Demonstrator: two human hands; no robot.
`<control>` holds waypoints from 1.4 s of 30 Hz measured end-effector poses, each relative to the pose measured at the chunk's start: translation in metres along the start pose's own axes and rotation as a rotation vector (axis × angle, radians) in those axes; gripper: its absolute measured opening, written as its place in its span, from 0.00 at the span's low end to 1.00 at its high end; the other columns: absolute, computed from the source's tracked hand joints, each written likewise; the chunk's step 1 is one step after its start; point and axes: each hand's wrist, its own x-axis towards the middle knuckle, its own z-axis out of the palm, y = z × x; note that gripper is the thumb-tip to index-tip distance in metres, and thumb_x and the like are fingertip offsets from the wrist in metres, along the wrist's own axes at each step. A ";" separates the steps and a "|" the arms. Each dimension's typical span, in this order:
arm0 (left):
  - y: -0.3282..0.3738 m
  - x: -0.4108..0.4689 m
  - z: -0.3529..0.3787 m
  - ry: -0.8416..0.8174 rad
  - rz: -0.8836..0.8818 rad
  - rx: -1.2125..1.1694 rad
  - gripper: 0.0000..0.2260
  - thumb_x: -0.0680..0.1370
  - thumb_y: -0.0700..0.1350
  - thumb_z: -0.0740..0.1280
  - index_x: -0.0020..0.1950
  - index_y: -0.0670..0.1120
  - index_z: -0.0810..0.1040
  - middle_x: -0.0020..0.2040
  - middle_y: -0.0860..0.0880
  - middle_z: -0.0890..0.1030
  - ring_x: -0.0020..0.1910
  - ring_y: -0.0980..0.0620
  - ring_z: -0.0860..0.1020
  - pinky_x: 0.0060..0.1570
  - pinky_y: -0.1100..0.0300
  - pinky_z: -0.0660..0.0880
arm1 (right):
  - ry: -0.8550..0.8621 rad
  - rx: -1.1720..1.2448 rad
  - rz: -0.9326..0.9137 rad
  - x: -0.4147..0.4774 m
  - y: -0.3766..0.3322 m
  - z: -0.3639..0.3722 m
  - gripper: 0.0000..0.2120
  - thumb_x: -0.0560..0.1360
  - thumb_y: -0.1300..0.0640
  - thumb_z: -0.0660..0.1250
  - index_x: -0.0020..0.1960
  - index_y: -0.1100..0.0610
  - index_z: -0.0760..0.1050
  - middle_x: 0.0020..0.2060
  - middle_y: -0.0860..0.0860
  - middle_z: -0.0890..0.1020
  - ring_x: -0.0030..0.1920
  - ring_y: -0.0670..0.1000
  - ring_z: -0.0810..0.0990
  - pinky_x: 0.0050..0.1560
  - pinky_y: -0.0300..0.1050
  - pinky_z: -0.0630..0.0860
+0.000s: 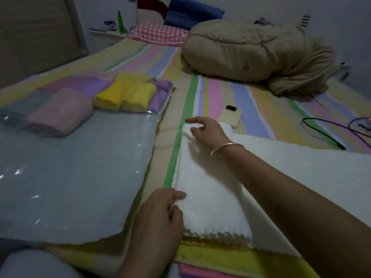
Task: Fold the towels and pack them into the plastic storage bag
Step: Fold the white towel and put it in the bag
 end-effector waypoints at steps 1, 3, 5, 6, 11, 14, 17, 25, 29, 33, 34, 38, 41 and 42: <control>0.003 0.000 0.001 0.024 0.043 0.116 0.13 0.76 0.41 0.63 0.55 0.56 0.79 0.58 0.61 0.74 0.55 0.60 0.74 0.58 0.61 0.71 | 0.021 -0.054 -0.058 -0.008 0.004 -0.010 0.18 0.76 0.64 0.60 0.62 0.52 0.77 0.55 0.52 0.78 0.46 0.49 0.78 0.56 0.43 0.71; 0.011 0.001 0.005 0.092 0.136 0.273 0.15 0.74 0.40 0.62 0.57 0.54 0.80 0.66 0.56 0.72 0.63 0.54 0.71 0.62 0.59 0.69 | 0.003 -0.207 -0.168 -0.031 0.015 -0.030 0.24 0.74 0.71 0.57 0.64 0.53 0.75 0.66 0.52 0.73 0.65 0.52 0.72 0.64 0.44 0.67; 0.021 0.005 0.011 0.129 0.270 0.265 0.16 0.72 0.41 0.61 0.55 0.52 0.80 0.66 0.51 0.75 0.63 0.49 0.73 0.61 0.55 0.71 | -0.056 -0.407 -0.278 -0.057 0.037 -0.046 0.30 0.71 0.73 0.57 0.68 0.52 0.72 0.71 0.52 0.69 0.71 0.54 0.66 0.67 0.49 0.66; 0.025 0.007 0.015 0.112 0.348 0.253 0.16 0.72 0.43 0.60 0.56 0.51 0.80 0.66 0.51 0.75 0.64 0.49 0.73 0.63 0.54 0.71 | -0.082 -0.491 -0.321 -0.071 0.050 -0.052 0.31 0.71 0.72 0.59 0.70 0.51 0.70 0.72 0.52 0.67 0.72 0.55 0.64 0.67 0.52 0.67; 0.027 0.023 0.040 -0.237 0.502 0.331 0.25 0.80 0.56 0.43 0.74 0.53 0.64 0.75 0.54 0.63 0.75 0.58 0.58 0.75 0.60 0.49 | -0.146 -0.581 -0.492 -0.137 0.087 -0.069 0.36 0.71 0.63 0.68 0.76 0.51 0.59 0.75 0.52 0.62 0.75 0.54 0.60 0.70 0.54 0.66; 0.013 0.031 0.046 -0.360 0.432 0.282 0.23 0.81 0.59 0.44 0.75 0.56 0.60 0.76 0.57 0.61 0.74 0.63 0.55 0.75 0.59 0.49 | -0.127 -0.579 -0.604 -0.159 0.080 -0.069 0.33 0.73 0.51 0.70 0.75 0.53 0.61 0.74 0.50 0.63 0.75 0.50 0.59 0.71 0.50 0.64; 0.014 0.031 0.041 -0.304 0.350 -0.034 0.25 0.79 0.63 0.48 0.69 0.55 0.72 0.68 0.57 0.74 0.67 0.63 0.69 0.70 0.58 0.63 | -0.129 -0.552 -0.725 -0.172 0.069 -0.064 0.29 0.74 0.49 0.66 0.73 0.53 0.63 0.73 0.50 0.66 0.74 0.48 0.62 0.72 0.48 0.61; -0.004 0.005 0.036 -0.139 0.663 0.248 0.32 0.68 0.62 0.67 0.70 0.54 0.67 0.67 0.56 0.73 0.66 0.59 0.69 0.70 0.53 0.64 | 0.080 -0.296 -0.698 -0.189 0.062 -0.068 0.17 0.80 0.49 0.56 0.62 0.55 0.77 0.63 0.49 0.78 0.65 0.46 0.74 0.67 0.45 0.69; -0.003 -0.003 0.023 0.051 0.560 -0.045 0.23 0.65 0.46 0.62 0.60 0.50 0.78 0.59 0.55 0.80 0.58 0.57 0.77 0.57 0.57 0.74 | 0.104 -0.141 -0.578 -0.205 0.056 -0.084 0.17 0.80 0.48 0.57 0.61 0.53 0.78 0.59 0.46 0.81 0.60 0.45 0.78 0.59 0.41 0.74; 0.012 -0.016 0.004 -0.084 0.564 -0.319 0.10 0.70 0.48 0.70 0.50 0.53 0.82 0.46 0.58 0.83 0.46 0.60 0.81 0.41 0.66 0.75 | 0.046 0.119 -0.403 -0.225 0.039 -0.103 0.08 0.79 0.52 0.62 0.49 0.52 0.80 0.42 0.40 0.83 0.45 0.39 0.81 0.42 0.33 0.73; 0.016 -0.019 0.002 -0.111 0.572 -0.345 0.07 0.71 0.50 0.70 0.48 0.54 0.82 0.43 0.57 0.83 0.42 0.59 0.81 0.37 0.65 0.74 | 0.030 0.188 -0.338 -0.229 0.035 -0.105 0.08 0.79 0.52 0.63 0.47 0.51 0.80 0.40 0.41 0.83 0.43 0.40 0.81 0.41 0.33 0.73; 0.018 -0.021 0.012 -0.092 0.339 -0.331 0.13 0.68 0.59 0.68 0.46 0.53 0.81 0.40 0.56 0.83 0.41 0.60 0.81 0.39 0.63 0.75 | -0.018 0.369 0.005 -0.232 0.041 -0.098 0.07 0.73 0.52 0.66 0.47 0.54 0.81 0.41 0.48 0.85 0.42 0.44 0.83 0.41 0.39 0.76; 0.006 -0.008 0.025 -0.092 0.024 -0.197 0.14 0.71 0.58 0.68 0.48 0.49 0.79 0.40 0.53 0.82 0.43 0.54 0.81 0.43 0.57 0.76 | -0.095 0.229 0.221 -0.225 0.055 -0.084 0.08 0.75 0.51 0.68 0.49 0.55 0.79 0.42 0.49 0.84 0.44 0.47 0.83 0.45 0.46 0.78; 0.004 -0.007 0.026 -0.084 -0.052 -0.186 0.11 0.74 0.54 0.68 0.51 0.49 0.78 0.42 0.53 0.82 0.46 0.51 0.81 0.45 0.55 0.76 | -0.105 0.203 0.265 -0.223 0.058 -0.081 0.08 0.75 0.50 0.67 0.50 0.54 0.79 0.44 0.48 0.84 0.45 0.46 0.82 0.48 0.46 0.78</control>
